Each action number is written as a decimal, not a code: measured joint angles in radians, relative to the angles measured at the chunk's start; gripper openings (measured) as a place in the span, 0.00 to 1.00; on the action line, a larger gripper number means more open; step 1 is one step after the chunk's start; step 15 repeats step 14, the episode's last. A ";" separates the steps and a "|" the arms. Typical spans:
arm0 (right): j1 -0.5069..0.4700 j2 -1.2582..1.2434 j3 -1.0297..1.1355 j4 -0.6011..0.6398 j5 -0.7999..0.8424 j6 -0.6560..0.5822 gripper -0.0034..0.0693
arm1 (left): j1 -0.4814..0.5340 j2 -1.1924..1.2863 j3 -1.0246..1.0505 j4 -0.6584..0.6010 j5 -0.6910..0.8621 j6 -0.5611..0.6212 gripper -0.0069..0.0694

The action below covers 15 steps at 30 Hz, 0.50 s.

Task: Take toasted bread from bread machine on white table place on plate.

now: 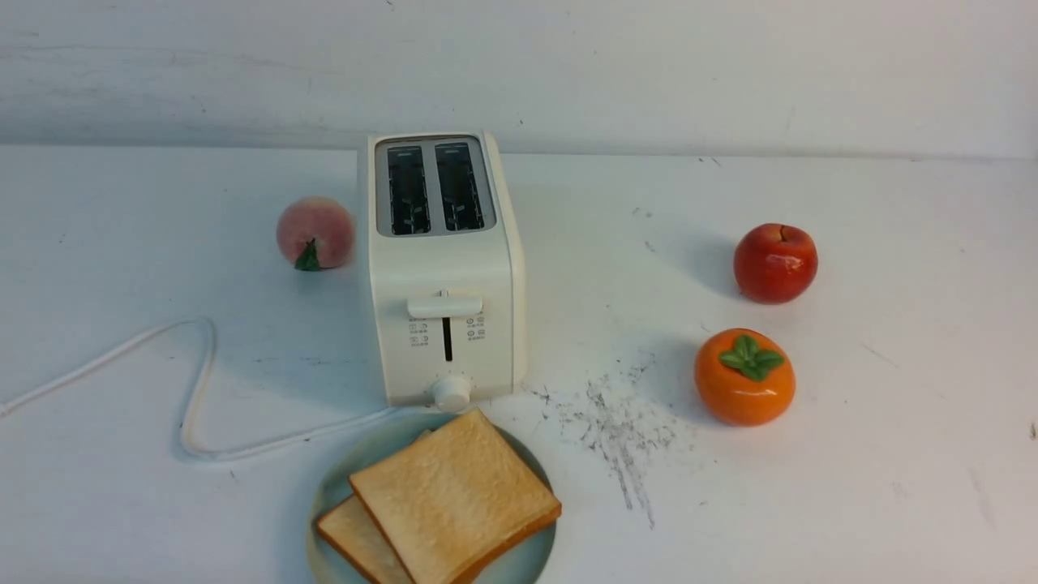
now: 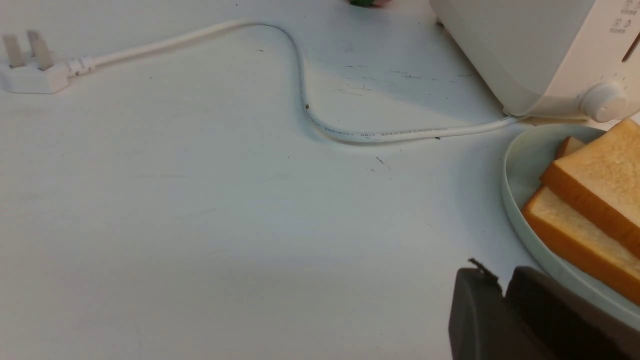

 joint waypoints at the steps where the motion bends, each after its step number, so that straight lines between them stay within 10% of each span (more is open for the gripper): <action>1: 0.000 0.000 0.000 0.000 0.000 0.000 0.34 | 0.000 0.000 0.000 0.000 0.000 0.000 0.19; 15: 0.000 0.000 0.000 0.000 0.000 0.000 0.36 | 0.000 0.000 0.000 0.000 0.000 0.000 0.19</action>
